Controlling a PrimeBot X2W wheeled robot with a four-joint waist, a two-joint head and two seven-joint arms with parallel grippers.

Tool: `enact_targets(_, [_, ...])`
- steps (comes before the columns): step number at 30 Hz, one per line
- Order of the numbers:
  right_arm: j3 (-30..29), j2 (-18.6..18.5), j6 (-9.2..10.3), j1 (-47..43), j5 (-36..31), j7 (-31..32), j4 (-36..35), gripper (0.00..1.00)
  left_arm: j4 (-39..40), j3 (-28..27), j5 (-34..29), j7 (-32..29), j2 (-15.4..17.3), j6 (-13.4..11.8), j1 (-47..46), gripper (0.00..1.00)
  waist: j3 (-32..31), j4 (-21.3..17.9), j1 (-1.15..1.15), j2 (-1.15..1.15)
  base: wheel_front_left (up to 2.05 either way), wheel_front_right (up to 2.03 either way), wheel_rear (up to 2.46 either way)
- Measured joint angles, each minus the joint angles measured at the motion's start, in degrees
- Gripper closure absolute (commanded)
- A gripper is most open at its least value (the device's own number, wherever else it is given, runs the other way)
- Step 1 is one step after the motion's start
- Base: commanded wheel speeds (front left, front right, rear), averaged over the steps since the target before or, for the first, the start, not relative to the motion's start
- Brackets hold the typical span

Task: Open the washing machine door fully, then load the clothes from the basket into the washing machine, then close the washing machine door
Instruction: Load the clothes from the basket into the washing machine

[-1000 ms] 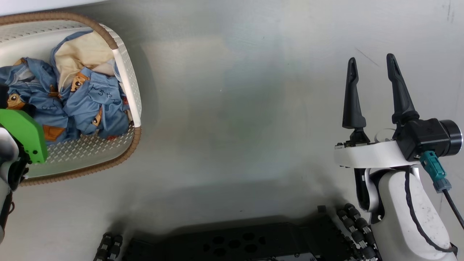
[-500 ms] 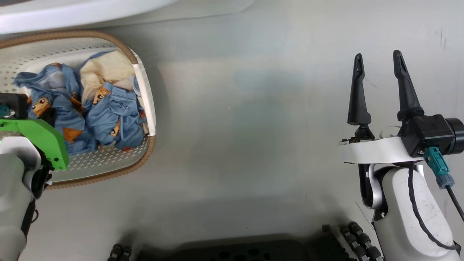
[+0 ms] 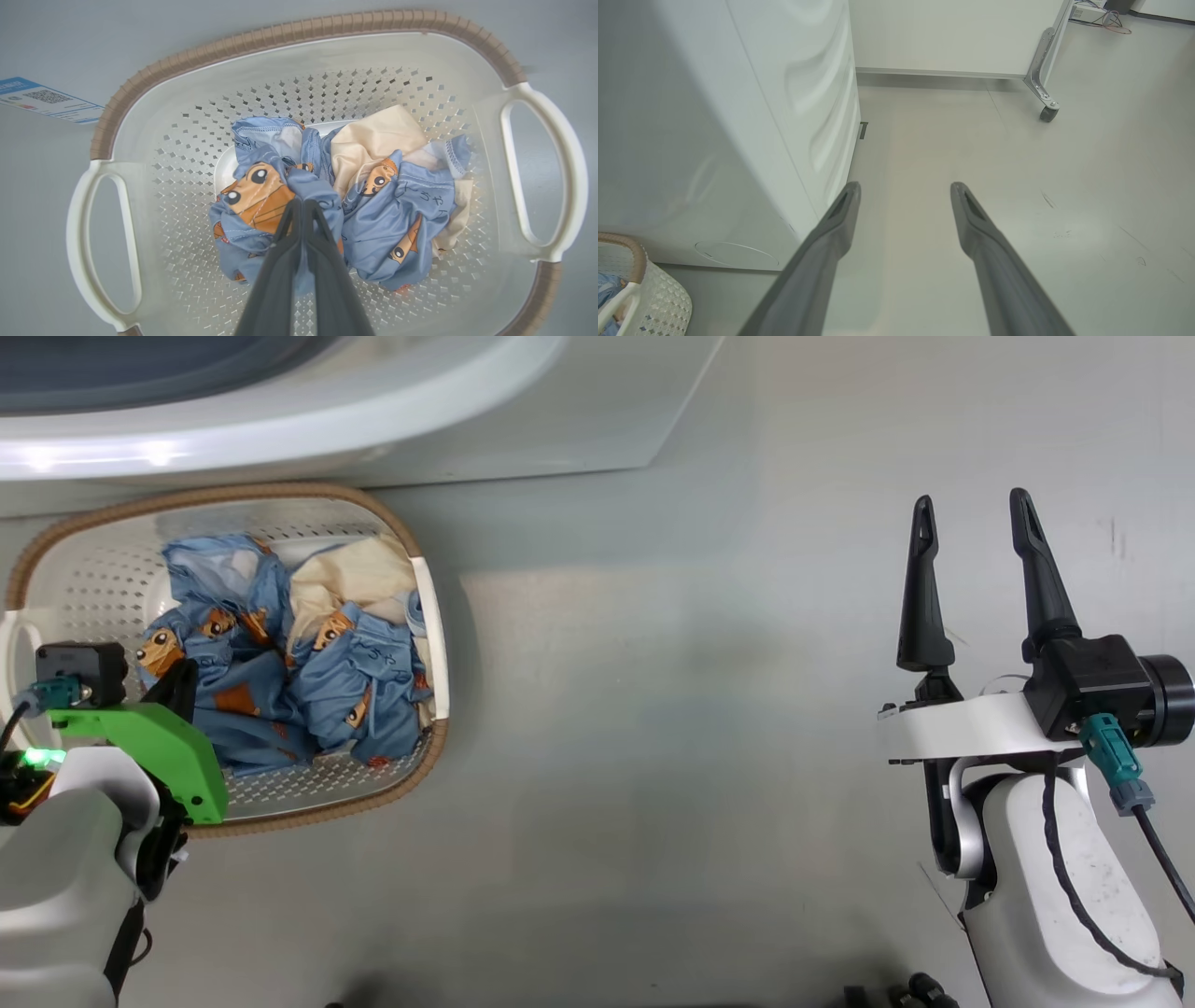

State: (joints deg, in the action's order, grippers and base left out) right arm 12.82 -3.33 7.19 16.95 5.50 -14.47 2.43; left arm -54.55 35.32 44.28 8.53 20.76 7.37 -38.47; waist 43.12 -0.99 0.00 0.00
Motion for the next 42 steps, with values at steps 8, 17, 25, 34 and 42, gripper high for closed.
enact_targets(8, [-0.47, -0.19, -0.04, -1.54, 0.0, 0.0, 1.57, 0.0, 0.8, 0.03, 1.12, 3.91, -0.36, 0.0, 2.05, 1.0, -5.12, 1.44, 0.0, 0.0, 0.0, 0.0, 0.0])
enact_targets(17, [-1.33, -0.41, -0.88, -3.39, 0.69, 0.0, 3.18, 0.0, 1.76, -1.38, 1.77, 5.73, -0.29, 0.0, 4.83, 1.0, -10.96, 2.74, 0.0, 0.0, 0.0, 0.0, 0.0])
enact_targets(25, [-2.25, -1.03, -1.72, -5.83, 1.31, 0.0, 4.22, 0.0, 7.56, -5.7, 1.58, 5.75, 0.07, 0.0, 6.15, 1.0, -16.5, 3.61, 0.0, 0.0, 0.0, 0.0, 0.0])
enact_targets(34, [-3.12, -1.94, -2.6, -8.44, 2.05, 0.0, 5.2, 0.0, 15.47, -12.76, -1.26, 5.73, -0.01, -0.02, 9.24, 1.0, -22.47, 4.76, 0.0, 0.0, 0.0, 0.0, 0.0])
enact_targets(42, [-3.15, -1.94, -3.59, -10.74, 2.56, 0.0, 5.41, 0.0, 23.17, -18.63, -4.79, 5.73, -0.33, -0.69, 13.71, 1.0, -27.37, 5.31, 0.0, 0.0, 0.0, 0.0, 0.0])
